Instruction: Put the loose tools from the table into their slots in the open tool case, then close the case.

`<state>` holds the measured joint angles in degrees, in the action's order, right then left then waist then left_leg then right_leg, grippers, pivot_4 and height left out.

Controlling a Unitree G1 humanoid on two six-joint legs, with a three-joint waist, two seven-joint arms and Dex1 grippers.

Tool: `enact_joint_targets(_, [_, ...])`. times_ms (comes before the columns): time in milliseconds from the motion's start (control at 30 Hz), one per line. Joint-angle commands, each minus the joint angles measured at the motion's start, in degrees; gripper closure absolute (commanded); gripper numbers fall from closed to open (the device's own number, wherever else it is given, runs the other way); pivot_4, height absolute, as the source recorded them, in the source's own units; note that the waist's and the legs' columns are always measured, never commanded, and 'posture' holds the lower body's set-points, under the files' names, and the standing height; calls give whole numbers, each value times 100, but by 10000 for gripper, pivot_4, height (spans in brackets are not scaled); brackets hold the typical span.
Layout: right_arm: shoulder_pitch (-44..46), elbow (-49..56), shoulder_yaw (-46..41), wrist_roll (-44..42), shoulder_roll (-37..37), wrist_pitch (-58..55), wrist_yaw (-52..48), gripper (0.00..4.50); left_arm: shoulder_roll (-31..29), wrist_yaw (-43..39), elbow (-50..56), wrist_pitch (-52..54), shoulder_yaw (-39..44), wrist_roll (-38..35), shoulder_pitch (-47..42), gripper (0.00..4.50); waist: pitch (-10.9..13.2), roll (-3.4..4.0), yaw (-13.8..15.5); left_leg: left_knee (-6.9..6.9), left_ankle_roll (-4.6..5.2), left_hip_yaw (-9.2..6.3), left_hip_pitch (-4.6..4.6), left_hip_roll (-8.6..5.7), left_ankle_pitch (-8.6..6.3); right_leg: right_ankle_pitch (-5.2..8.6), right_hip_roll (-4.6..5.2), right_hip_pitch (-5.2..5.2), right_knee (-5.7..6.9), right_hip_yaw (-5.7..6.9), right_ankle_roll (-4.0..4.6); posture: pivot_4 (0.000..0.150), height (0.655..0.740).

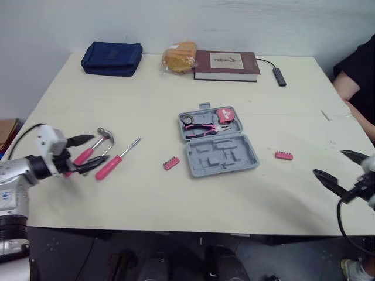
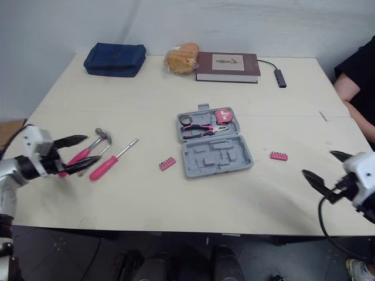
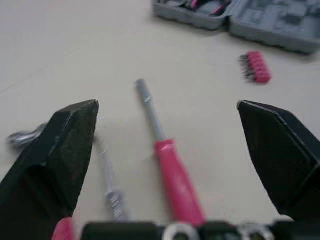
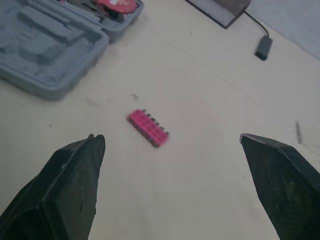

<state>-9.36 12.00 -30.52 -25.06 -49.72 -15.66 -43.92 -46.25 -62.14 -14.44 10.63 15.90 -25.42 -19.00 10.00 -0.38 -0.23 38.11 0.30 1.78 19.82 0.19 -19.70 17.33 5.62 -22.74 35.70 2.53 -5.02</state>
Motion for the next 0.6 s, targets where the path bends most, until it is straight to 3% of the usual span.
enact_joint_targets(33, [779, 289, 577, -15, -127, -816, 356, 2434, 314, 714, 1077, 638, -411, 82, -89, 5758, 0, -1, 7, 3, 2, -1, 1, -1, 1, -1, 0, 0, -8, 0, -2, 1500, 7400])
enact_joint_targets(100, [1435, 174, 1183, 265, -104, -1127, 540, 8323, 756, 1295, 1562, 1017, -839, 261, -273, 13123, 0, 0, 7, 6, 7, 1, -6, -9, 0, -2, 6, 4, -12, -4, -4, 1500, 7400])
enact_joint_targets(267, [2428, -275, 1933, 778, 149, -1572, 1056, 34702, 1312, 2057, 1915, 1551, -1405, 647, -564, 38336, 1, -5, 24, 6, -3, -15, 37, -10, 13, -5, -5, -30, 3, 12, -8, 1500, 7400])
enact_joint_targets(333, [2729, -454, 2232, 1101, 217, -1791, 1337, 44328, 1486, 2259, 1865, 1681, -1576, 771, -691, 45000, 1, -5, 23, 13, -3, 0, 67, -14, 20, -6, -7, -71, 15, 9, -8, 1500, 7400])
enact_joint_targets(600, [4147, -1990, 3268, 2169, 931, -1666, 1962, 44328, 2324, 2893, 1219, 2210, -2218, 1288, -1359, 45000, 3, -8, 4, 53, 22, 33, 81, -37, 30, -24, -4, -90, 14, 16, -39, 1500, 7400])
